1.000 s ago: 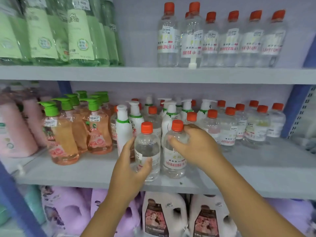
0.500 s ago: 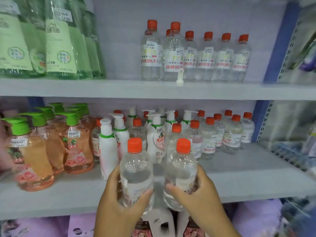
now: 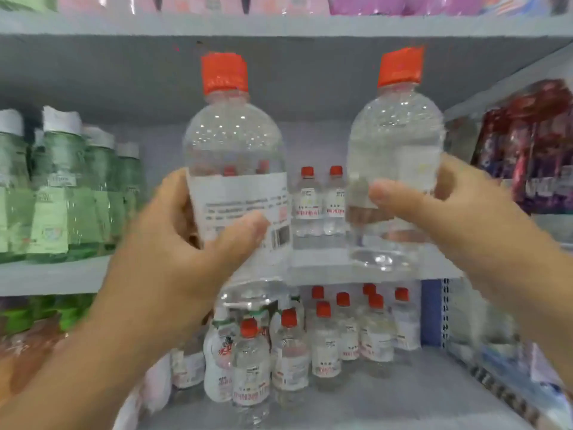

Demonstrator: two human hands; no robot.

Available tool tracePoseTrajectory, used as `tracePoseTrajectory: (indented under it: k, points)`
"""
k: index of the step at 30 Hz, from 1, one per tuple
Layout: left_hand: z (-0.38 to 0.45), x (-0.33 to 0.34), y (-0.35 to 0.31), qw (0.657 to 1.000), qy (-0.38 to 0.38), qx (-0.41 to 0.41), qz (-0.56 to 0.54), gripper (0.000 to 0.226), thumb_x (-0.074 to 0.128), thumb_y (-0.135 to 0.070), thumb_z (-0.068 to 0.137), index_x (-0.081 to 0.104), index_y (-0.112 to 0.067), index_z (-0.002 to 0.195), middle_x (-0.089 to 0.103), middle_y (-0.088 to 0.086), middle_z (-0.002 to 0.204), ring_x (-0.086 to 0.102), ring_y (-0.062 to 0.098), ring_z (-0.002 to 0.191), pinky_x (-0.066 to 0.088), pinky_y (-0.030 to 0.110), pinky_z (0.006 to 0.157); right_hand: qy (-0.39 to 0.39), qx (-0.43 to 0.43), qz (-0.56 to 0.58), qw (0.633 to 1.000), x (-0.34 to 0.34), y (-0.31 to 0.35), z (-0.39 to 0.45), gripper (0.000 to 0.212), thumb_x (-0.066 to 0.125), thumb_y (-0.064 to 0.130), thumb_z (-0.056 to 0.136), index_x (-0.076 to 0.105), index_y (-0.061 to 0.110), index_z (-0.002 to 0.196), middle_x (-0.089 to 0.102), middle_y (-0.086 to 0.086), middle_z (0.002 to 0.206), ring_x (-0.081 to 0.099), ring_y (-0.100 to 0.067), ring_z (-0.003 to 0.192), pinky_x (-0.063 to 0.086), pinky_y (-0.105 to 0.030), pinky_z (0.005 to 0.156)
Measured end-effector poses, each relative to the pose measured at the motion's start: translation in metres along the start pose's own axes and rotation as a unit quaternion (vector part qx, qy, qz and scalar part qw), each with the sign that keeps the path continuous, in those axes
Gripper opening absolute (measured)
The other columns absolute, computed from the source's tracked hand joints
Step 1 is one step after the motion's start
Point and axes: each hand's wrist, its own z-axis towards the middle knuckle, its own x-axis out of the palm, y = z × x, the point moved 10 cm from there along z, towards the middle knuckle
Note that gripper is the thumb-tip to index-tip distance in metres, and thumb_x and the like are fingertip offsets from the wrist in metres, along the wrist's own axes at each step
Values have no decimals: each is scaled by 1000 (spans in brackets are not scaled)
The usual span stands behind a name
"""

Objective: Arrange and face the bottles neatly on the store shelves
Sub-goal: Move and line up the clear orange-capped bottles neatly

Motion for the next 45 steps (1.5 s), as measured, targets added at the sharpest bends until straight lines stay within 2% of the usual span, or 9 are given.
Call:
tracePoseTrajectory:
  k: [5, 7, 10, 14, 17, 24, 31, 37, 45]
  points:
    - [52, 65, 35, 990, 32, -88, 104, 33, 75, -50, 81, 59, -37, 108, 74, -15, 89, 68, -5, 76, 48, 9, 59, 54, 96, -59, 992, 4, -52, 44, 29, 79, 55, 78, 62, 38, 92, 69, 22, 85, 61, 20, 61, 42, -3, 49]
    - [63, 80, 61, 979, 51, -128, 154, 42, 77, -54, 81, 56, -35, 112, 72, -13, 96, 68, 1, 80, 52, 20, 66, 114, 116, -73, 984, 17, -82, 57, 31, 78, 60, 78, 67, 37, 96, 72, 21, 91, 67, 14, 74, 52, -8, 68]
    - [76, 87, 90, 957, 73, -184, 213, 49, 78, -61, 77, 49, -33, 106, 65, -11, 98, 64, 7, 85, 51, 24, 66, 175, 142, -110, 968, 34, -118, 81, 59, 73, 79, 66, 69, 43, 112, 74, 20, 108, 70, -7, 102, 55, -37, 99]
    - [100, 97, 102, 929, 125, -201, 284, 54, 80, -58, 78, 45, -29, 108, 62, -9, 99, 61, 6, 81, 47, 22, 58, 210, 168, -196, 943, 53, -145, 112, 125, 64, 101, 42, 46, 35, 146, 58, 8, 144, 62, -22, 121, 54, -45, 101]
    - [117, 102, 118, 888, 183, -219, 362, 77, 77, -75, 67, 50, -24, 118, 71, -1, 96, 73, 20, 80, 63, 39, 70, 219, 190, -245, 925, 64, -148, 120, 127, 64, 93, 60, 26, 23, 158, 51, -2, 147, 71, -23, 103, 58, -43, 96]
    - [160, 108, 115, 802, 189, -80, 560, 103, 63, -91, 64, 36, -26, 138, 61, -8, 100, 62, 14, 83, 55, 34, 74, 177, 181, -274, 928, 90, -156, 148, 128, 74, 75, 73, -6, 22, 159, 57, -6, 126, 66, -21, 91, 61, -35, 72]
    - [205, 94, 124, 889, 276, -157, 329, 90, 70, -49, 89, 17, -37, 161, 40, -9, 160, 76, 17, 73, 58, 28, 76, 316, 194, -266, 890, 90, -145, 180, 97, 77, 58, 82, 32, 17, 156, 55, -4, 146, 75, -23, 100, 62, -42, 89]
    - [218, 120, 125, 868, 366, -103, 319, 79, 74, -41, 91, 30, -38, 156, 57, -10, 126, 74, 10, 66, 57, 22, 68, 322, 137, -203, 915, 94, -116, 221, 48, 78, 34, 89, 59, 17, 130, 74, -4, 119, 71, -22, 110, 59, -42, 96]
    - [231, 120, 150, 893, 290, -106, 327, 54, 77, -46, 86, 51, -30, 131, 68, -3, 104, 76, 13, 64, 62, 28, 66, 189, 81, -211, 956, 102, -138, 226, 54, 74, 63, 80, 60, 28, 119, 74, 6, 109, 74, -15, 94, 64, -40, 83]
